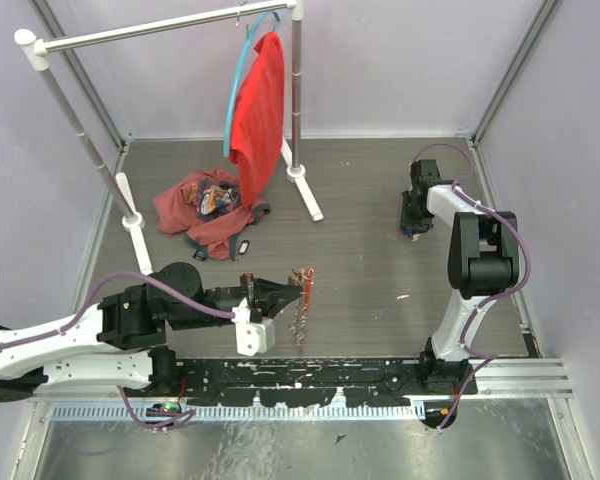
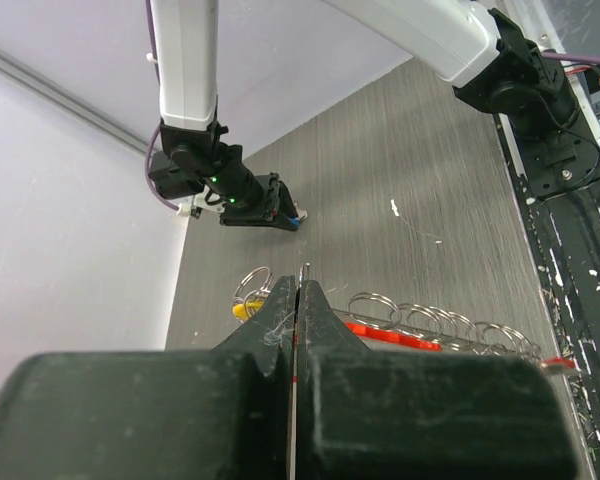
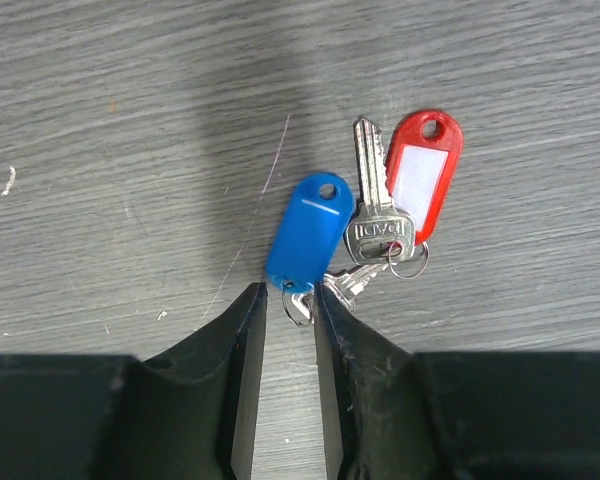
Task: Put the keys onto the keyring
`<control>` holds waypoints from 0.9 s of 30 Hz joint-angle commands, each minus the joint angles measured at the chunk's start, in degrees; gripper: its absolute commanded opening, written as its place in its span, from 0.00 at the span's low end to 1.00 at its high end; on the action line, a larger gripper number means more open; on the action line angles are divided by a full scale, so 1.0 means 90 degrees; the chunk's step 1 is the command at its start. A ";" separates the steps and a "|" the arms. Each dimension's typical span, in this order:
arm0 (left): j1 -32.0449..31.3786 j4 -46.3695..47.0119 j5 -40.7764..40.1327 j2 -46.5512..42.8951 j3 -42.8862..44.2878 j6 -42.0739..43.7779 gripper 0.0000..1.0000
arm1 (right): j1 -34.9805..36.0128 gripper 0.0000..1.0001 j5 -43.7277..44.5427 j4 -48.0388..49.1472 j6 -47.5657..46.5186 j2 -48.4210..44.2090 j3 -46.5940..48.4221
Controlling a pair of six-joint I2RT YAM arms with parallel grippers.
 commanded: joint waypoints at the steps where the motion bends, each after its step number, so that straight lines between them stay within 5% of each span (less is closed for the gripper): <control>1: 0.0028 0.0429 0.0111 -0.0014 0.0264 -0.0066 0.00 | 0.0055 0.31 0.0193 -0.0121 -0.0115 0.0001 0.0280; 13: 0.0030 0.0471 0.0120 -0.0029 0.0237 -0.0049 0.00 | 0.0104 0.29 0.0227 -0.0343 -0.0241 0.0151 0.0390; 27: 0.0026 0.0473 0.0112 -0.0009 0.0242 -0.0053 0.00 | 0.0172 0.01 0.0255 -0.0426 -0.0259 -0.0102 0.0482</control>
